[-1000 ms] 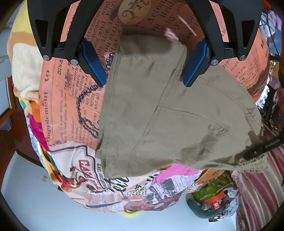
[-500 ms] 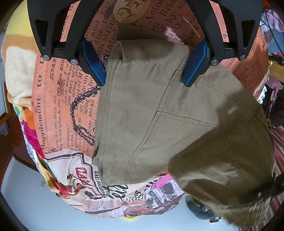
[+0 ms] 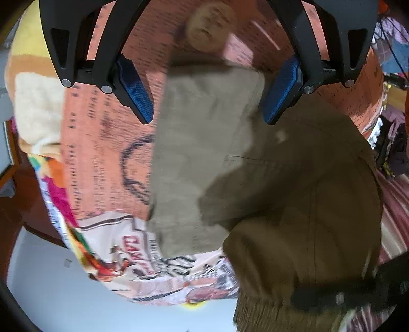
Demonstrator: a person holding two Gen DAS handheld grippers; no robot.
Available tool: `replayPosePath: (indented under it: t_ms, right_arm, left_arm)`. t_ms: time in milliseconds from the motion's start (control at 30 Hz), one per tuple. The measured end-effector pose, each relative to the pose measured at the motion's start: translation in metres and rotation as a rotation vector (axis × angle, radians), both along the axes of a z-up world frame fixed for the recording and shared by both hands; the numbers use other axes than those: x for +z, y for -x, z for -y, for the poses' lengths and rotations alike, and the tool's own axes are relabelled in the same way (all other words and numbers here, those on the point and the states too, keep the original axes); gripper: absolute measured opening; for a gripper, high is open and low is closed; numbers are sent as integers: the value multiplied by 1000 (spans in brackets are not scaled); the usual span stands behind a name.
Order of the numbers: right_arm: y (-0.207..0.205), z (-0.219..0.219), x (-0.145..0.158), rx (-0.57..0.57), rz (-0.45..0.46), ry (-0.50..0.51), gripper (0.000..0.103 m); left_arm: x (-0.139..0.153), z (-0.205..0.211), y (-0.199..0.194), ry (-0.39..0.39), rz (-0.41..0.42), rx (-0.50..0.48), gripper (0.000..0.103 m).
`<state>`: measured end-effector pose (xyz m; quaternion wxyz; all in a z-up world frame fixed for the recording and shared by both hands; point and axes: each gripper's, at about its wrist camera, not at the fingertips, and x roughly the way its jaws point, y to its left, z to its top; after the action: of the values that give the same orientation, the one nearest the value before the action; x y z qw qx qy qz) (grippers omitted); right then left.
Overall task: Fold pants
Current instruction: 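Grasp the waistband with the left gripper and lift it, folding over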
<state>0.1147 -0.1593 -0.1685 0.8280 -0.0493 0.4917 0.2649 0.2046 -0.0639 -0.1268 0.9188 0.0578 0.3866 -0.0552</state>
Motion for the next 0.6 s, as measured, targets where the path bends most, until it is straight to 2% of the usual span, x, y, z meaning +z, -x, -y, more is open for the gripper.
replayPosePath:
  t_ms: [167, 267, 433, 533, 600]
  right_arm:
    - [-1, 18, -6, -43, -11, 30, 86]
    - [-1, 21, -18, -55, -45, 12, 86]
    - [-4, 26, -20, -56, -69, -18, 86]
    - [-4, 25, -19, -53, -59, -8, 86]
    - [-4, 24, -19, -55, -57, -7, 86]
  left_arm:
    - [-3, 9, -4, 10, -23, -32, 26]
    - [-8, 18, -5, 18, -46, -55, 26]
    - [-25, 29, -5, 30, -115, -91, 26]
    - [-33, 32, -5, 47, -164, -117, 39]
    - [-34, 31, -3, 80, -181, -129, 67]
